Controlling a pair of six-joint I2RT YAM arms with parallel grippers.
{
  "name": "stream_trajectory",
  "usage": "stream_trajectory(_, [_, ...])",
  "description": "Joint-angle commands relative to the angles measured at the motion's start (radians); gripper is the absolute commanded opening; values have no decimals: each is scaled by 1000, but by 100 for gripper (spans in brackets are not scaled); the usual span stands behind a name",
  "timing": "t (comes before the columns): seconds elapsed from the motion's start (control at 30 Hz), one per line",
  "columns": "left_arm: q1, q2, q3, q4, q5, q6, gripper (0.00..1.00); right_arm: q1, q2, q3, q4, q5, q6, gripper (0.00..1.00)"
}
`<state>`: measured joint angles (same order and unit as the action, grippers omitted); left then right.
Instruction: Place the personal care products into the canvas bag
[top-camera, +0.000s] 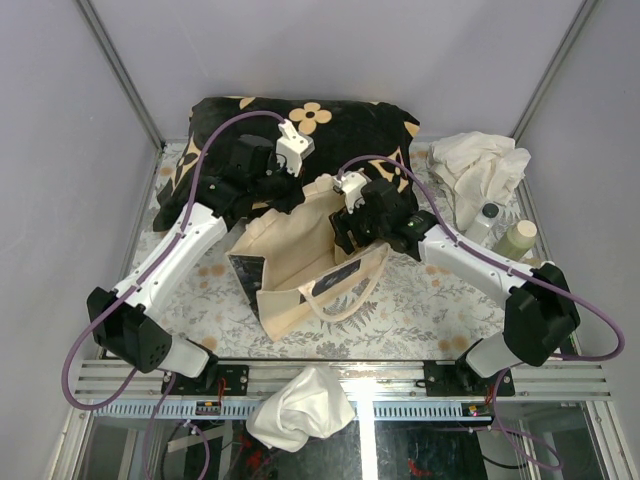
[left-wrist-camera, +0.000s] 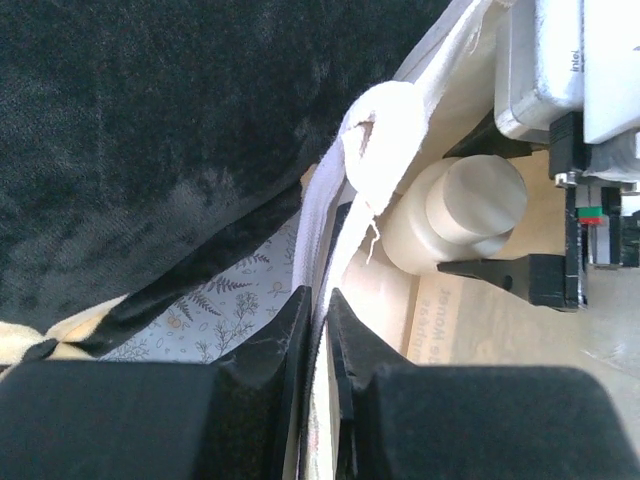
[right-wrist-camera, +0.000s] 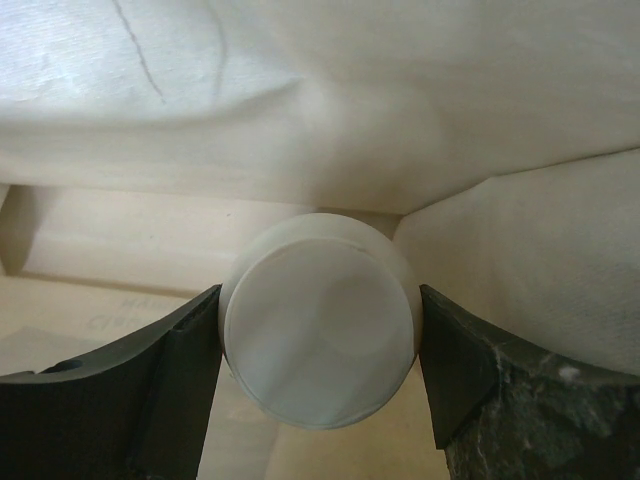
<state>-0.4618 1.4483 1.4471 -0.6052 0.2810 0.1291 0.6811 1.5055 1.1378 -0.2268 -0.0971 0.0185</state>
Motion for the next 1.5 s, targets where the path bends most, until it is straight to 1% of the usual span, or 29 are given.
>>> stream_trajectory(0.0, [9, 9, 38, 3, -2, 10, 9, 3, -49, 5, 216, 101, -19, 0])
stream_trajectory(0.03, [9, 9, 40, 2, -3, 10, 9, 3, -39, 19, 208, 103, -19, 0])
stream_trajectory(0.07, [9, 10, 41, 2, -3, 8, 9, 4, -30, 28, 197, 102, -19, 7])
stream_trajectory(0.1, [9, 10, 40, 3, -3, 8, 9, 5, -22, 38, 186, 100, -20, 16])
stream_trajectory(0.13, [9, 9, 41, 2, -3, 7, 9, 5, -18, 46, 175, 97, -24, 21])
stream_trajectory(0.2, [9, 10, 39, 1, -6, 6, 9, 5, -18, 51, 169, 104, -29, 37])
stream_trajectory(0.27, [9, 9, 38, 1, -6, 5, 9, 5, -23, 50, 169, 112, -36, 54])
stream_trajectory(0.33, [9, 10, 38, 2, -6, 4, 9, 5, -26, 56, 154, 122, -43, 66])
stream_trajectory(0.63, [9, 22, 39, 3, 1, 4, 9, 8, -68, 105, 66, 99, -50, 97])
stream_trajectory(0.7, [9, 25, 40, 3, 3, 6, 9, 7, -67, 109, 53, 103, -52, 100])
stream_trajectory(0.87, [9, 27, 45, 2, 1, 12, 9, 14, -87, 136, 28, 120, -44, 100])
stream_trajectory(0.97, [10, 32, 49, -4, 1, 14, 9, 15, -142, 193, 4, 152, -24, 99])
stream_trajectory(1.03, [10, 36, 50, -4, 1, 14, 9, 15, -191, 213, 21, 202, -16, 99])
stream_trajectory(1.1, [10, 40, 52, -4, 6, 14, 9, 13, -215, 258, 6, 322, 11, 99])
stream_trajectory(1.17, [11, 43, 55, -3, 12, 12, 9, 7, -186, 390, -127, 464, 30, 99])
stream_trajectory(1.23, [11, 43, 58, -1, 15, 14, 8, -12, -120, 536, -289, 549, 68, 99])
stream_trajectory(1.27, [11, 44, 59, -1, 18, 17, 8, -22, -87, 600, -362, 566, 87, 99])
stream_trajectory(1.3, [11, 44, 58, -1, 17, 19, 8, -32, -65, 643, -411, 600, 103, 99])
stream_trajectory(1.4, [12, 41, 55, -1, 18, 25, 8, -90, -27, 728, -513, 617, 178, 99])
stream_trajectory(1.47, [14, 39, 50, -1, 21, 25, 8, -176, -16, 747, -553, 583, 235, 99])
